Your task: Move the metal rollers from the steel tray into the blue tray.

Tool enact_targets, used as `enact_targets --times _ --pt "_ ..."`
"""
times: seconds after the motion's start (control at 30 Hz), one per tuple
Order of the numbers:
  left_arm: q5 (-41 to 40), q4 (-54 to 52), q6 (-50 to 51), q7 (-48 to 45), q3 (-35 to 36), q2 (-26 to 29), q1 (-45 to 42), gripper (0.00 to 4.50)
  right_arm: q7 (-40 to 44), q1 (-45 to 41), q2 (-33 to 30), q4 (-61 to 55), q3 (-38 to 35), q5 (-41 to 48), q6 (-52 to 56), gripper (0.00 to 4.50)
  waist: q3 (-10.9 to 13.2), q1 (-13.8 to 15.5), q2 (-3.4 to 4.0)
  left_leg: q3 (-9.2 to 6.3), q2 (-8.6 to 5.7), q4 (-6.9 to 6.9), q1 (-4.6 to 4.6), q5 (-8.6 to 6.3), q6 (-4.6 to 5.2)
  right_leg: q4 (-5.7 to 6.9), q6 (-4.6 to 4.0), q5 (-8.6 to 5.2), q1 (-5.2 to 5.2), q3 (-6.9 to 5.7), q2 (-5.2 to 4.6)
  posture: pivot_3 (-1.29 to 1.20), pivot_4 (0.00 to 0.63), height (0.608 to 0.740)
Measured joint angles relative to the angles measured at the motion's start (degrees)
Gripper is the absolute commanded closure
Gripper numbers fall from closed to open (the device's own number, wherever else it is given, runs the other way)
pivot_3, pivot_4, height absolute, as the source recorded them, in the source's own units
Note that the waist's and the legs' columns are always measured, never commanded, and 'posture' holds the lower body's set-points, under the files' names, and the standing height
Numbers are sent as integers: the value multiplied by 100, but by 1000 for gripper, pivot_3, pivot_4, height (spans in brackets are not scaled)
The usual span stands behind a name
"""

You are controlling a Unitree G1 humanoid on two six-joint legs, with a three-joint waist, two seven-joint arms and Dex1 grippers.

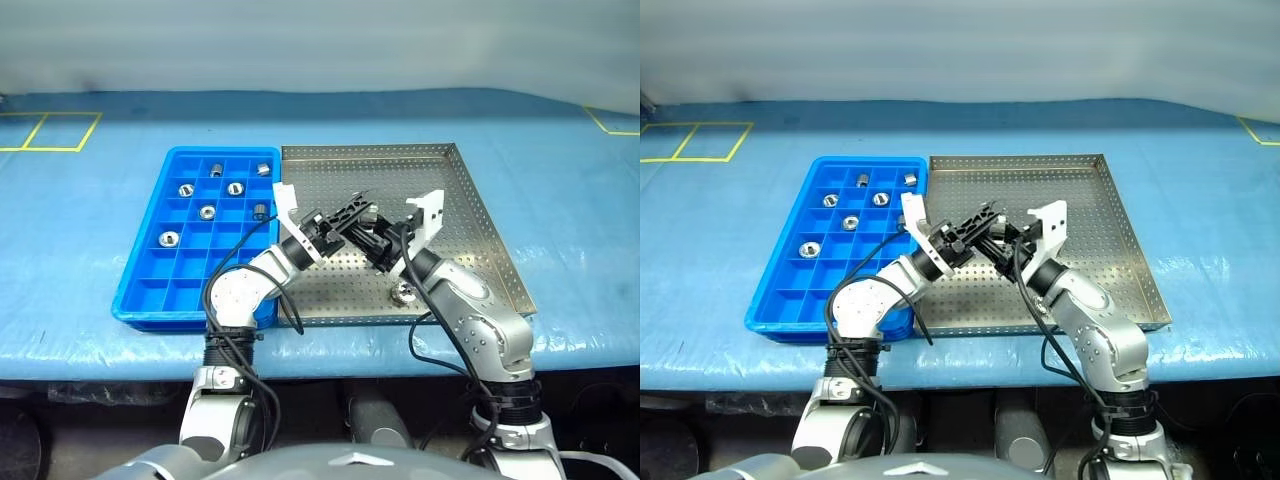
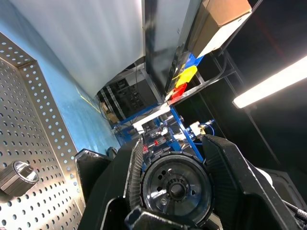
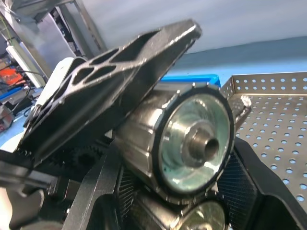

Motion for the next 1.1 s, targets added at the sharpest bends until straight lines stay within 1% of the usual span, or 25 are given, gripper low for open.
enact_targets --times 0.37,0.9,1.03,1.1 --pt "98 0 -225 0 44 49 3 2819 39 68 -137 -6 147 -159 -6 2053 0 3 0 0 0 0 -1 0 0 -1 0 0 -1 0 0 -7 150 740" --pt "165 0 -525 -8 71 264 3 2819 70 146 -192 -8 226 -200 16 2053 0 16 -1 0 0 -2 -2 0 0 -3 0 0 -2 0 0 -1 150 740" --pt "268 0 -574 -9 20 271 7 2819 6 143 -179 -2 226 -209 86 2691 0 15 -1 0 0 -2 -3 0 0 -3 0 0 -3 0 0 -3 150 740" --pt "279 0 -580 -9 8 286 7 2819 -12 141 -174 -2 233 -224 101 2689 0 14 -1 0 0 -2 -3 0 0 -3 0 0 -3 0 0 -5 150 740"
